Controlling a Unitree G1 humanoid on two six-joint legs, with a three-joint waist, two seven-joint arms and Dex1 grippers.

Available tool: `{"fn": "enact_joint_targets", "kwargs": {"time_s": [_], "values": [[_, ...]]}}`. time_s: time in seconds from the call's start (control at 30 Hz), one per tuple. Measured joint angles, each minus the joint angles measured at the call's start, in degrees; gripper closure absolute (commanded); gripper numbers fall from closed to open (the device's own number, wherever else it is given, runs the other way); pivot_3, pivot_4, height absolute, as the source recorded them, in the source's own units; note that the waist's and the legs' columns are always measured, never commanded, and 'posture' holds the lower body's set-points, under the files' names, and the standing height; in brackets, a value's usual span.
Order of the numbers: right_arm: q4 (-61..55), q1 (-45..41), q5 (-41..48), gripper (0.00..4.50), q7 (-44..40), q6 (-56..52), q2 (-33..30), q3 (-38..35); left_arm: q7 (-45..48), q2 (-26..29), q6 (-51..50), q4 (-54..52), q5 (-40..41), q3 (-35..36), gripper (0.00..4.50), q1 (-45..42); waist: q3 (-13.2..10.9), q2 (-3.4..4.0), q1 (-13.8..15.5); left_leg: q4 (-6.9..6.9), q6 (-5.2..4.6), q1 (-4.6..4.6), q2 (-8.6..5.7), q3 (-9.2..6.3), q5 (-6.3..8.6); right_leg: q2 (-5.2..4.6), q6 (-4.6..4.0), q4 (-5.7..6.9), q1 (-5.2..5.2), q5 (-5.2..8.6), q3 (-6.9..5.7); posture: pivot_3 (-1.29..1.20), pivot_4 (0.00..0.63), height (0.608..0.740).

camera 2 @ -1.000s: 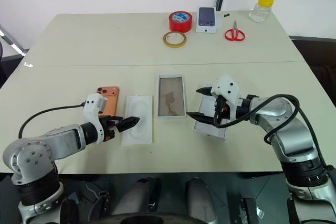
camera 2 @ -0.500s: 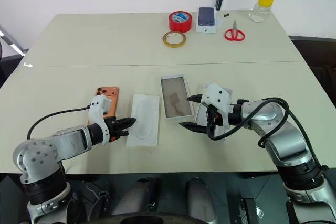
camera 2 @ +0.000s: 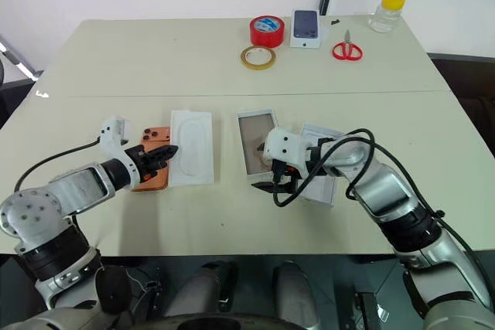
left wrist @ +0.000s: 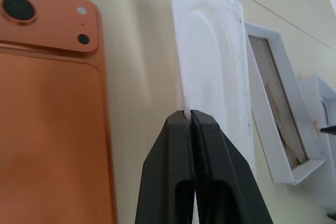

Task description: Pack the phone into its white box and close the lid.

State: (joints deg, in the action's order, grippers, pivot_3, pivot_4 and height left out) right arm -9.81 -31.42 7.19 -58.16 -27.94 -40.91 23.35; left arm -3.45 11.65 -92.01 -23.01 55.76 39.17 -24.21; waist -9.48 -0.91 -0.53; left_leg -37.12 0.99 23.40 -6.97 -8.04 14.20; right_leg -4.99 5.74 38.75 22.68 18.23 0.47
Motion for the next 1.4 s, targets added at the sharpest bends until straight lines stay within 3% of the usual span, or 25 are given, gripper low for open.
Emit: {"fn": "enact_joint_targets", "kwargs": {"time_s": [0.2,0.57,0.8,0.9,1.07,1.4], "values": [[3.5,-0.6,-3.7,4.46,-1.9,2.5,0.2,2.1,0.0,1.4,0.0,0.1,0.0,1.2,4.5,-0.9,0.0,0.0,-0.2,0.01,0.01,0.0,0.01,0.0,0.0,0.01,0.0,0.04,0.04,0.0,0.03,0.0,0.15,0.74],[-6.0,-0.5,-3.8,4.49,-5.0,1.1,5.4,5.5,0.0,3.7,0.0,4.8,-0.2,6.5,4.5,-7.1,0.0,-0.02,-0.2,0.01,0.03,0.0,0.02,0.01,0.0,0.04,0.01,0.15,0.11,0.0,0.05,0.0,0.15,0.74],[0.4,-3.7,-10.3,4.49,-2.4,4.7,12.4,11.6,-0.7,3.1,0.0,5.8,-0.1,6.7,4.5,-8.3,0.0,-0.03,-0.3,0.0,0.07,0.0,0.02,0.04,-0.02,0.05,0.01,0.26,0.19,0.0,0.1,0.0,0.15,0.74],[2.1,-5.0,-11.5,3.65,-1.4,3.6,15.0,12.1,-1.3,1.9,0.0,5.7,-0.1,6.5,4.5,-8.3,0.0,-0.04,-0.3,0.0,0.07,0.0,0.02,0.04,-0.02,0.05,0.01,0.26,0.19,0.0,0.12,0.0,0.15,0.74],[0.6,-5.8,-10.8,1.21,-0.4,-1.5,17.2,11.5,-2.2,0.2,0.0,4.4,0.3,6.0,4.5,-8.0,0.0,-0.05,-0.3,0.0,0.08,0.01,0.01,0.05,-0.03,0.06,0.01,0.28,0.22,0.0,0.14,0.0,0.15,0.74],[-7.8,-1.5,-2.2,1.21,-1.8,-5.4,8.2,-3.6,-7.2,-4.6,0.0,2.3,4.9,3.3,4.5,-4.1,0.0,-0.08,-0.2,0.01,0.07,0.01,0.0,0.07,-0.02,0.05,0.01,0.28,0.21,0.0,0.19,0.0,0.15,0.74]]}}
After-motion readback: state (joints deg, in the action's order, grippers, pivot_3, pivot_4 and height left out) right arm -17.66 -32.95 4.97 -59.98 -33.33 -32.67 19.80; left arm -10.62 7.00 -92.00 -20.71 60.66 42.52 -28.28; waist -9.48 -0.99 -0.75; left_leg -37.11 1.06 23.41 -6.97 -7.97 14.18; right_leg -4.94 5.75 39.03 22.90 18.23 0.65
